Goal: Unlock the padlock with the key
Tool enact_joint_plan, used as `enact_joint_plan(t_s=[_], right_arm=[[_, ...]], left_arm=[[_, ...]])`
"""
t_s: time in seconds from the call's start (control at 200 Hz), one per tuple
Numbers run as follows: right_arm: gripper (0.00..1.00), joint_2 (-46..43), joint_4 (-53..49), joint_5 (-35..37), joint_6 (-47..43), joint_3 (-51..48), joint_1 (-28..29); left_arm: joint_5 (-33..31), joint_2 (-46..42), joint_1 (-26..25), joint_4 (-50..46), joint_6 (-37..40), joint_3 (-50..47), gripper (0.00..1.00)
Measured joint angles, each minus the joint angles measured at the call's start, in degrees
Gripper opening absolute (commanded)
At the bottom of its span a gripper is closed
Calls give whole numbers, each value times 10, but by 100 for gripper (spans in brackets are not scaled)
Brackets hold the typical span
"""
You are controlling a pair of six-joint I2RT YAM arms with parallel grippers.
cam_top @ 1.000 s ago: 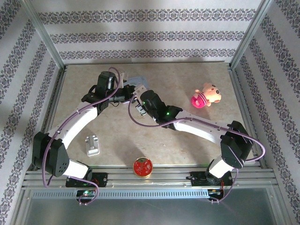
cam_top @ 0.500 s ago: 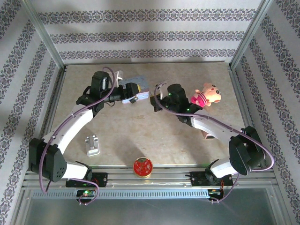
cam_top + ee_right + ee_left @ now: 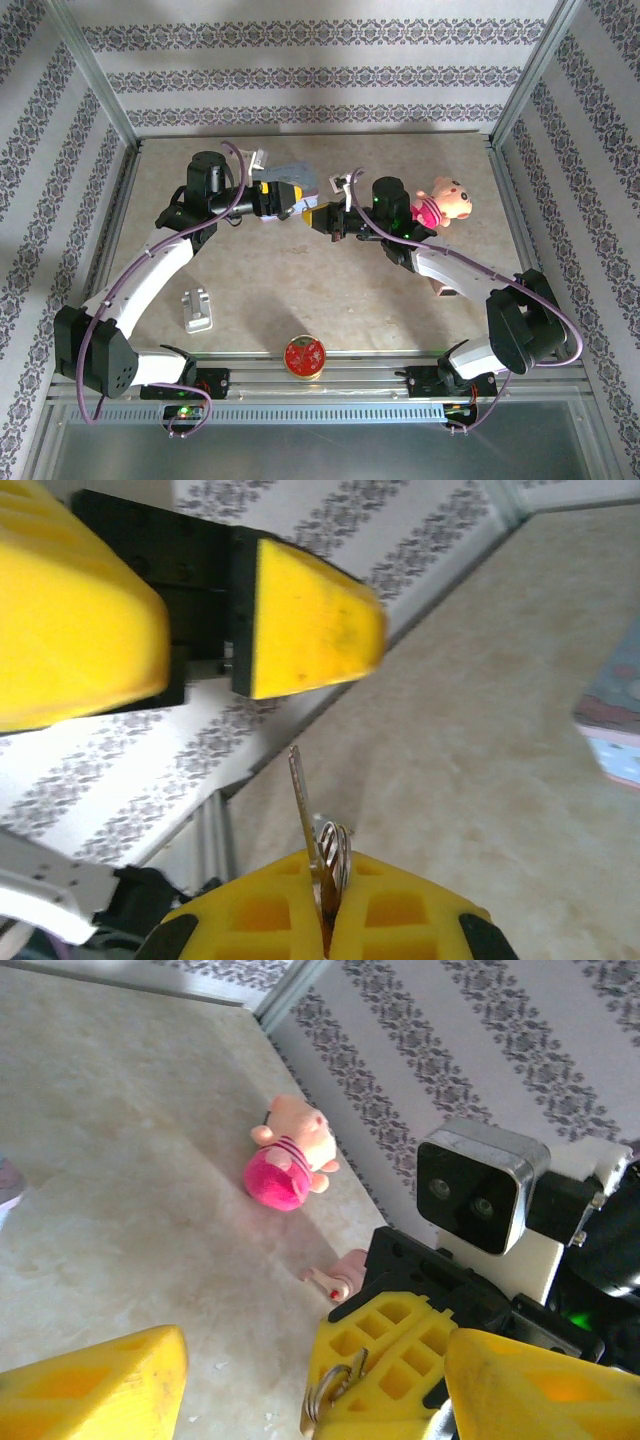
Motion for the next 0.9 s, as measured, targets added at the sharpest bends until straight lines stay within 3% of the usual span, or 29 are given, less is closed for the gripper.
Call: enact_joint_plan(t_s=[0.31,0.59,0.899], right_arm=[[0,2,46,-63,51,8,0],[0,11,62,-79,71,9,0],[0,26,72,-81,77,17,0]], left_arm=[[59,-1,0,24,13,-14,50],[106,0,0,86,-8,-27,32],[126,6,0,113,-26,-31,21]])
